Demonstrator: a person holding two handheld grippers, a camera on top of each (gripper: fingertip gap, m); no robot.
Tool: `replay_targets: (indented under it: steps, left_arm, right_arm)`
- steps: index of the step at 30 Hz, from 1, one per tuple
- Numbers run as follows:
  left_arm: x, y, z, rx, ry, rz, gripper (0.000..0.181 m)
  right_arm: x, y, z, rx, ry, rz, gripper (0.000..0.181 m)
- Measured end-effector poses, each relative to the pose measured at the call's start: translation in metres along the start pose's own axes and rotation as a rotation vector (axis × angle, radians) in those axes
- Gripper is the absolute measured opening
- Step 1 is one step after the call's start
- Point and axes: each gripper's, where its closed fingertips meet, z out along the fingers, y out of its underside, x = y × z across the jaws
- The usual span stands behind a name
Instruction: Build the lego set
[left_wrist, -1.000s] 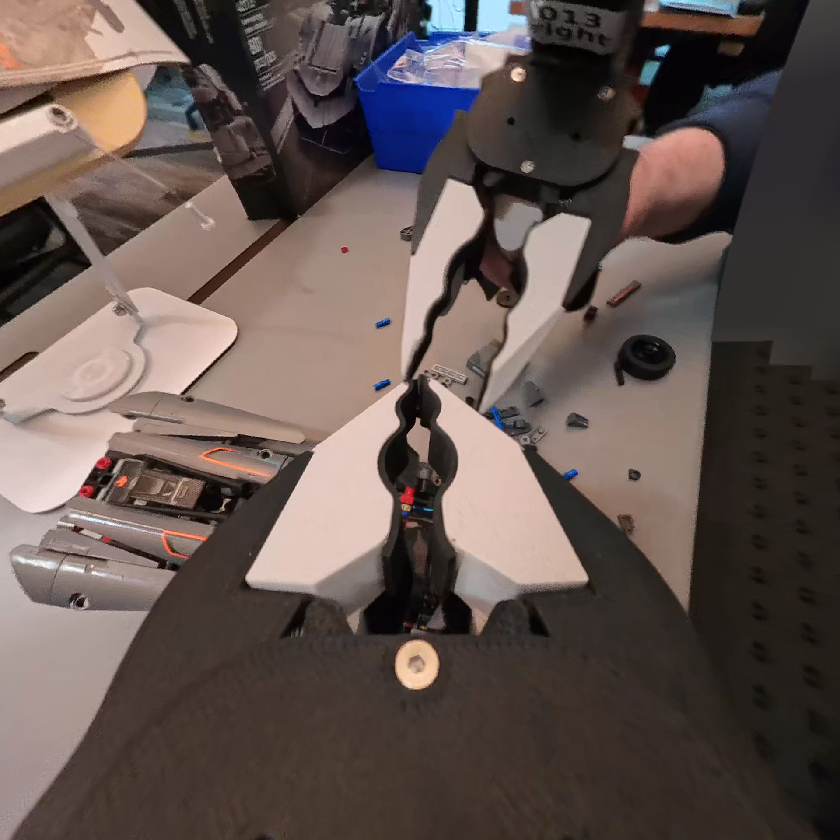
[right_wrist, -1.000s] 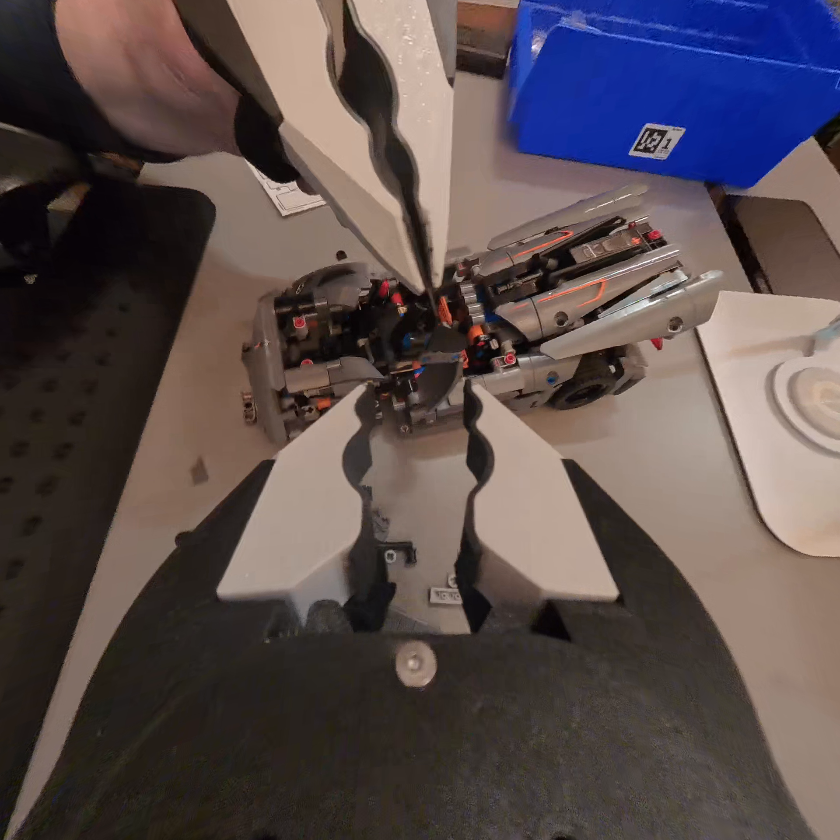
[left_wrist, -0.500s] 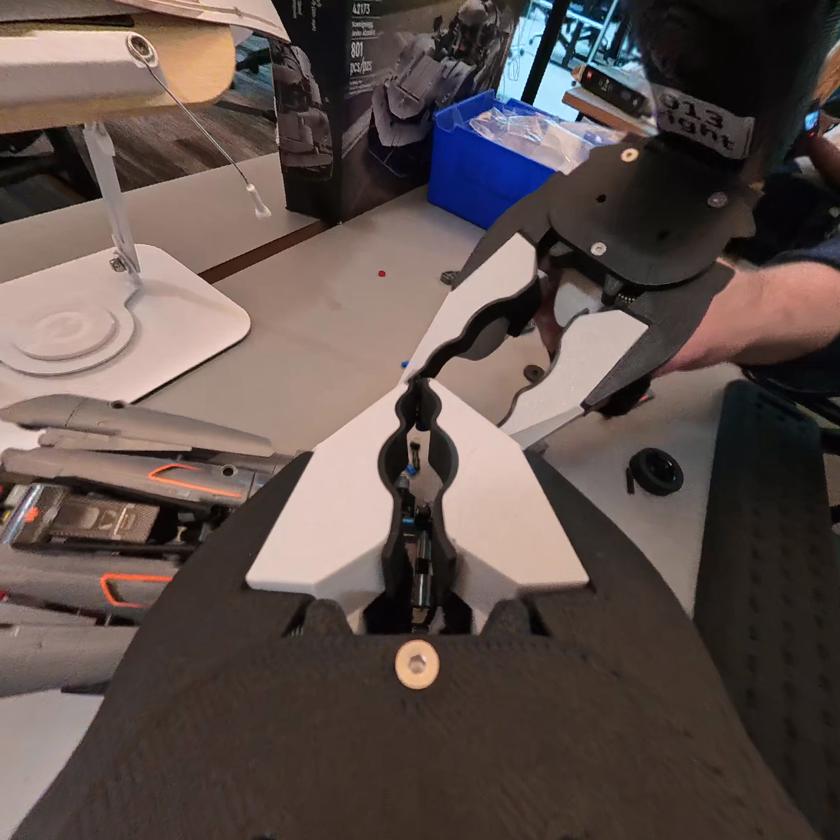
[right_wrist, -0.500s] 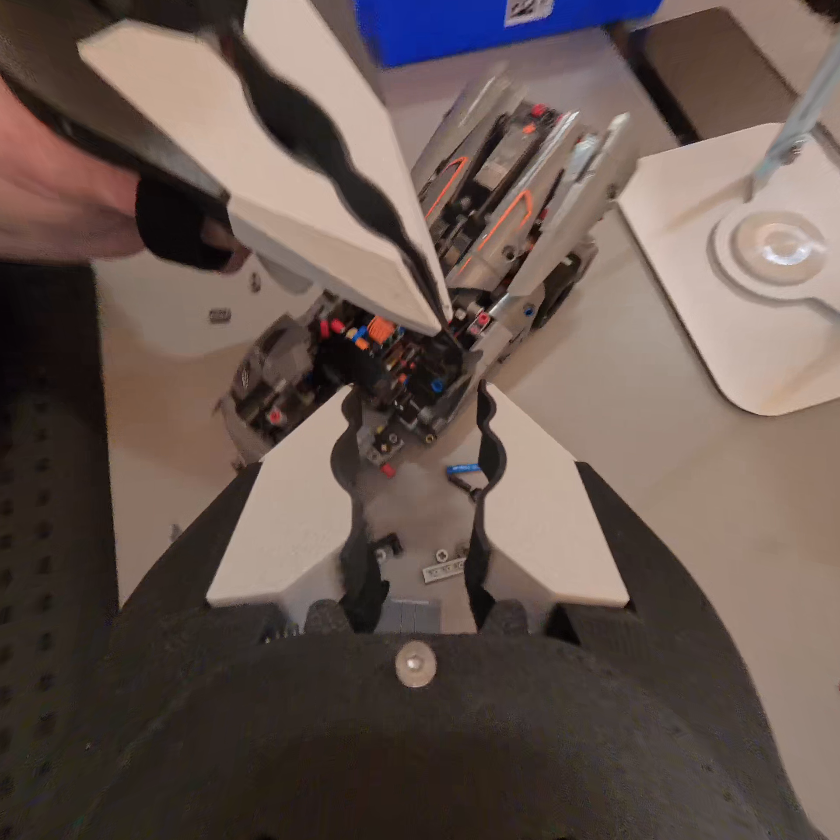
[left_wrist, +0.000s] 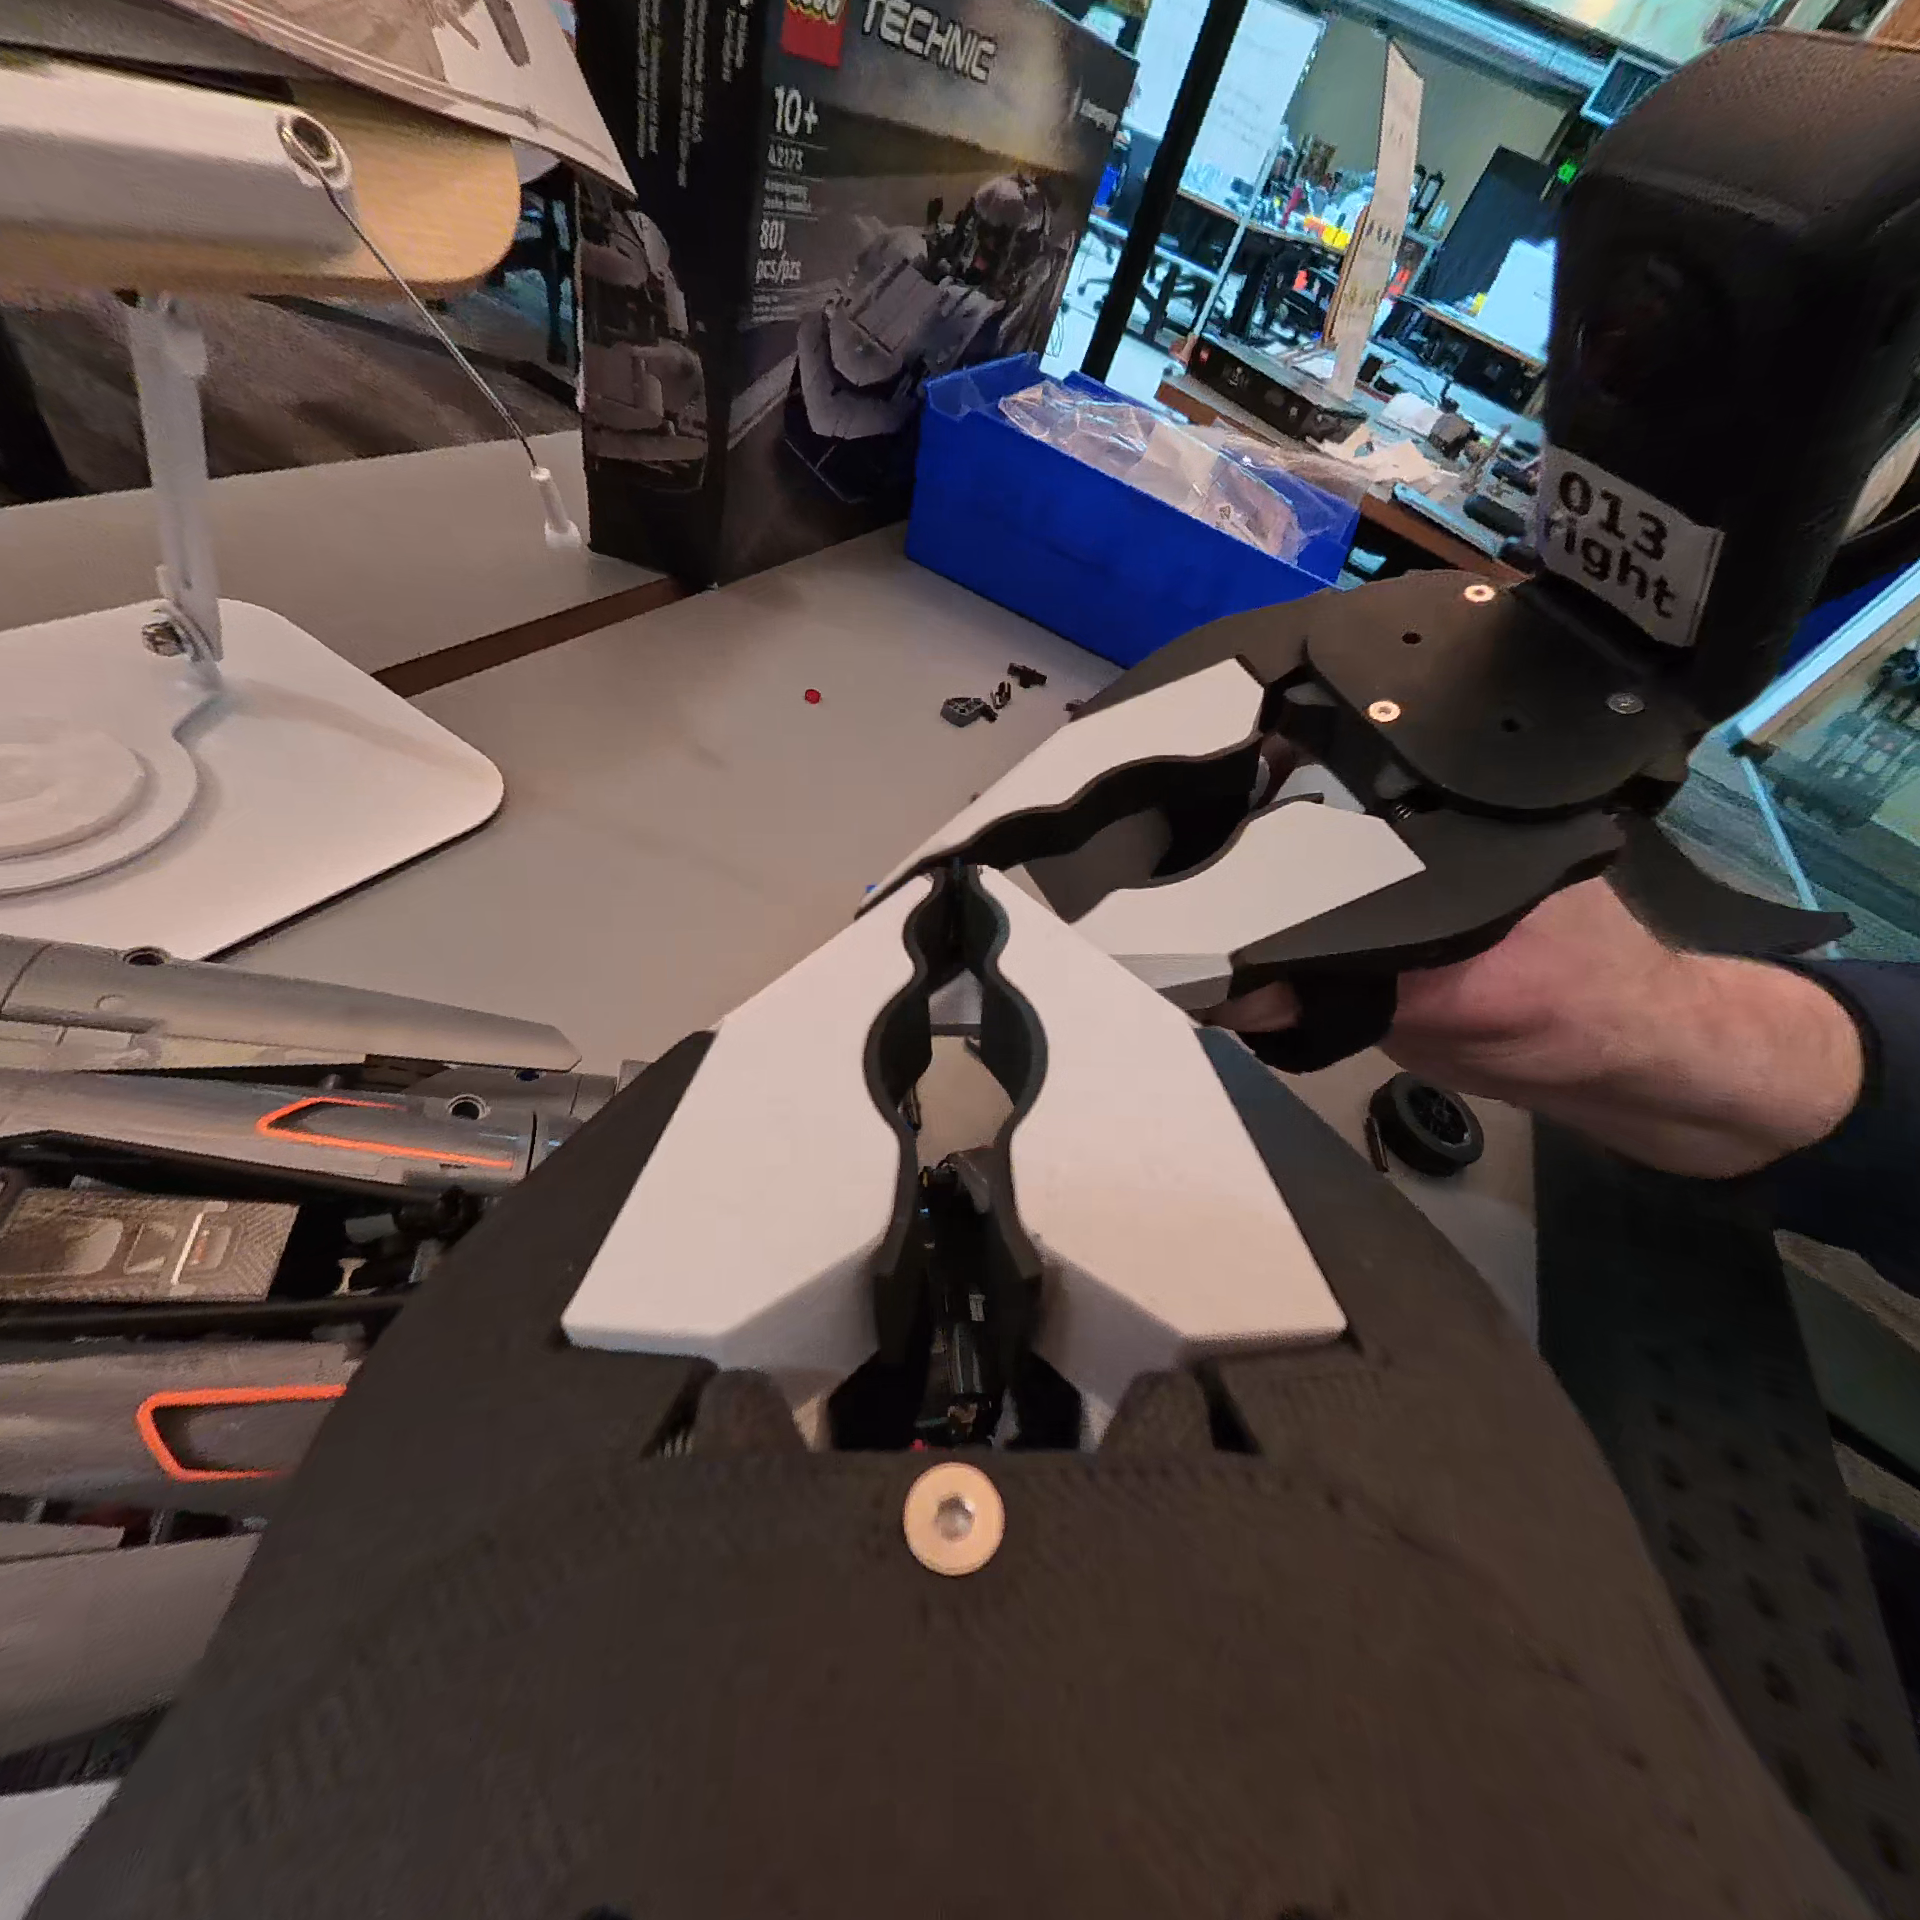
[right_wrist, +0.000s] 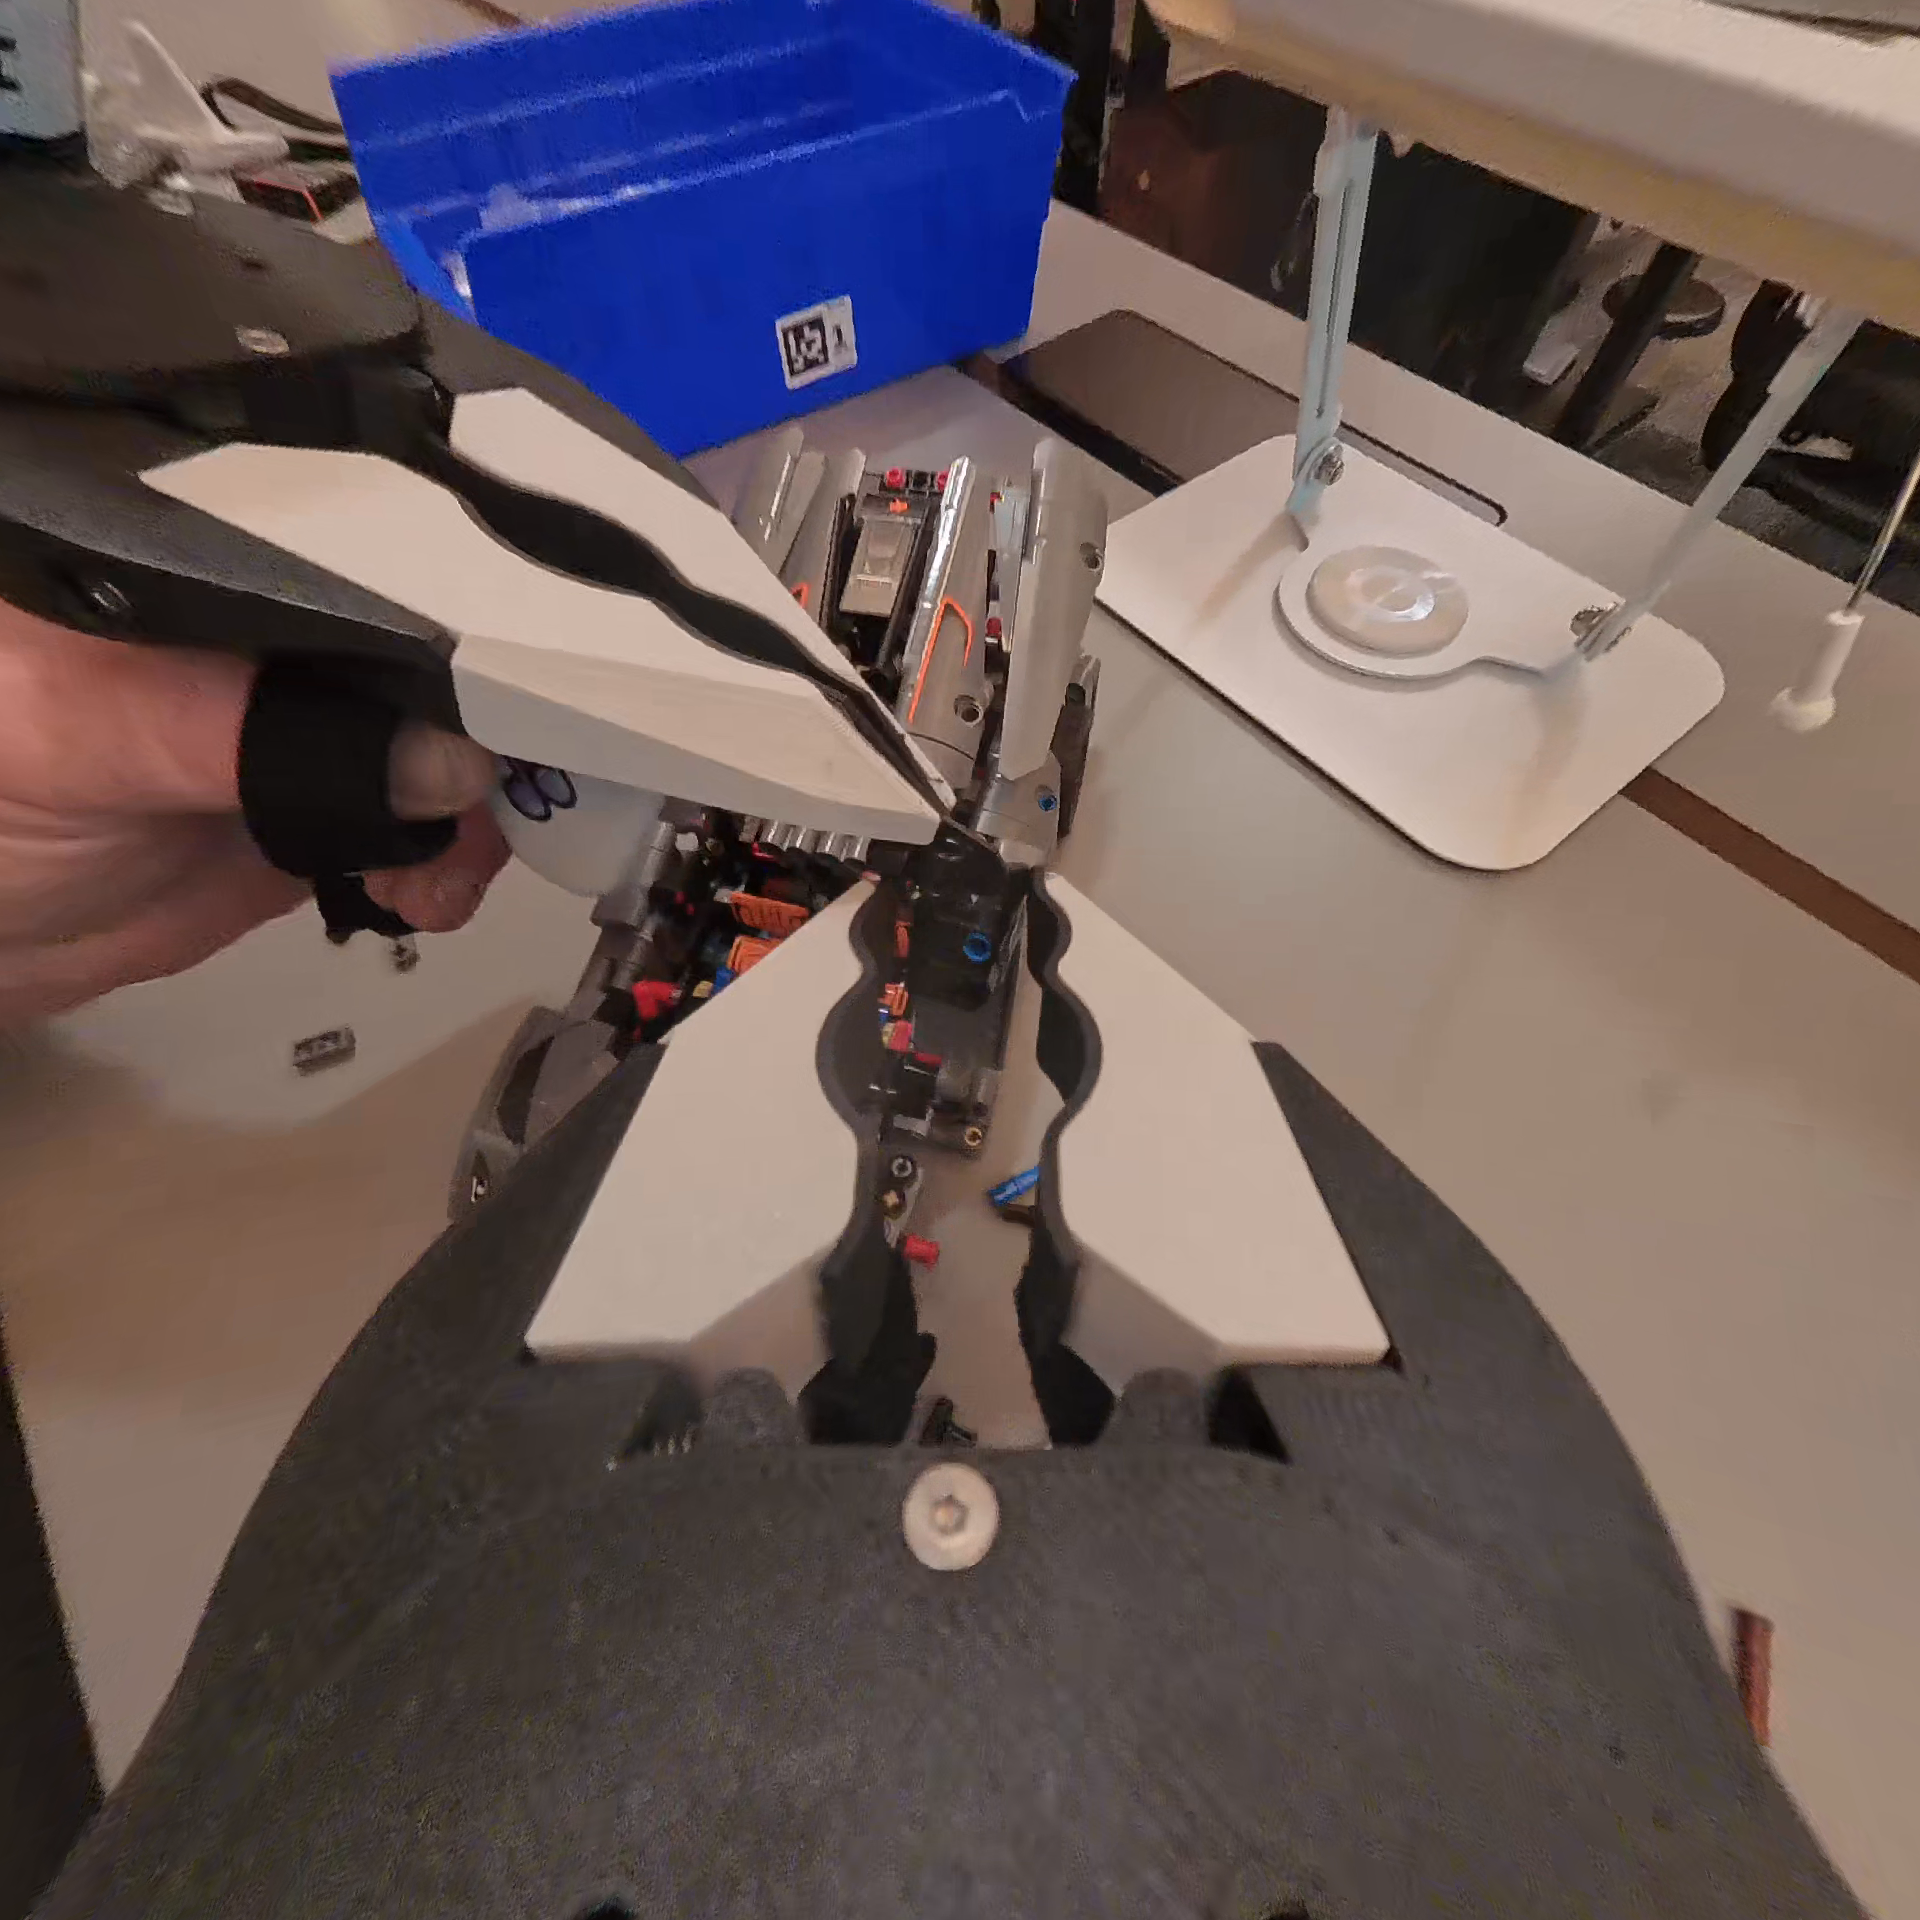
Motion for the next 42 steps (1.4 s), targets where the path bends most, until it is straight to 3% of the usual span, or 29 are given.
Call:
replay_targets:
  steps: [8, 18, 42]
  left_arm:
    - [0.0036, 0.0035, 0.0066, -0.050, 0.035, 0.007, 0.006]
    - [0.0026, 0.0027, 0.0030, -0.101, -0.068, 0.153, 0.000]
    - [0.0055, -0.0026, 0.0047, -0.139, -0.054, 0.158, 0.000]
  right_arm:
    - [0.0033, 0.0017, 0.0013, 0.038, 0.051, -0.022, 0.015]
    - [0.0014, 0.0017, 0.0007, 0.059, 0.092, -0.078, 0.015]
    - [0.0014, 0.0006, -0.0041, 0.155, 0.063, -0.009, 0.014]
